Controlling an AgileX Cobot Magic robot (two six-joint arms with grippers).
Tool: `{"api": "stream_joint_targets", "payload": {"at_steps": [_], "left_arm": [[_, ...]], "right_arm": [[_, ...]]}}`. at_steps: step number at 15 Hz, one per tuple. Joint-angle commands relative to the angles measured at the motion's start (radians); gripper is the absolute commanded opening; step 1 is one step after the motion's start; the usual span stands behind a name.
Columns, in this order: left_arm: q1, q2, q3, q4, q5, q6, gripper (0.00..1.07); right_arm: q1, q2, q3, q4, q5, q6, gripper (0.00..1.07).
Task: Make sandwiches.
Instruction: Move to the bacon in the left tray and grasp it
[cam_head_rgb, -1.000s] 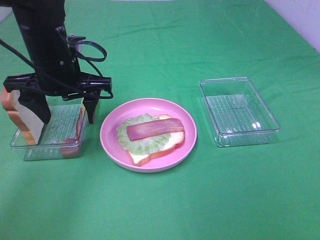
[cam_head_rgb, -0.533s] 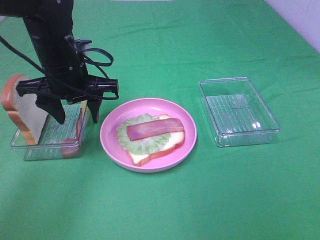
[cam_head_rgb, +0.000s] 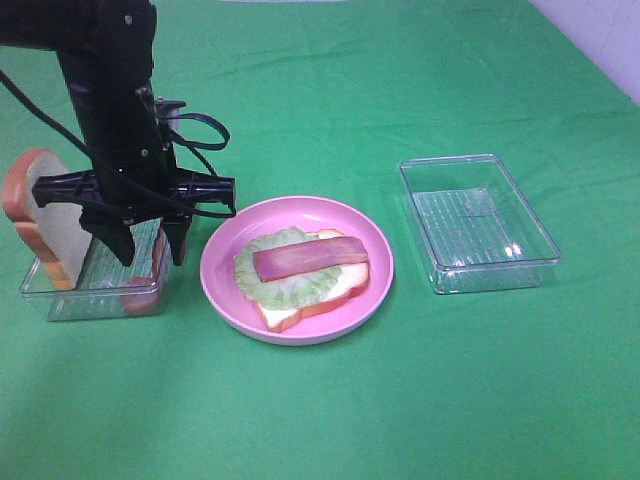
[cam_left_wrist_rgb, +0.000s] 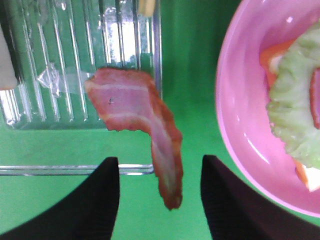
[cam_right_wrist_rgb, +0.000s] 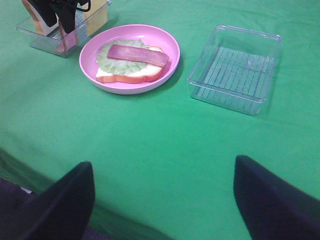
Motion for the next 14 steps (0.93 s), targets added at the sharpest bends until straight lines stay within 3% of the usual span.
{"api": "stream_joint_targets", "payload": {"at_steps": [1, 4, 6, 7, 8, 10, 14], "left_arm": [[-0.007, 0.008, -0.002, 0.000, 0.007, -0.006, 0.35], [-0.007, 0.008, -0.002, 0.022, 0.001, -0.006, 0.34], [-0.007, 0.008, -0.002, 0.040, -0.007, -0.006, 0.21], [-0.007, 0.008, -0.002, 0.040, -0.007, -0.006, 0.21], [-0.007, 0.008, -0.002, 0.038, -0.022, -0.006, 0.09], [-0.007, 0.008, -0.002, 0.036, -0.023, -0.006, 0.01], [-0.007, -0.008, -0.002, 0.022, -0.037, 0.006, 0.00]], "right_arm": [[0.001, -0.015, 0.004, -0.001, -0.006, -0.009, 0.73], [0.001, -0.015, 0.004, -0.001, -0.006, -0.009, 0.73], [0.001, -0.015, 0.004, -0.001, -0.006, -0.009, 0.73], [0.001, -0.015, 0.004, -0.001, -0.006, -0.009, 0.73], [0.001, -0.015, 0.004, -0.001, -0.006, -0.009, 0.73], [0.001, -0.015, 0.004, -0.001, -0.006, -0.009, 0.73], [0.001, -0.015, 0.004, -0.001, -0.006, -0.009, 0.73]]}}
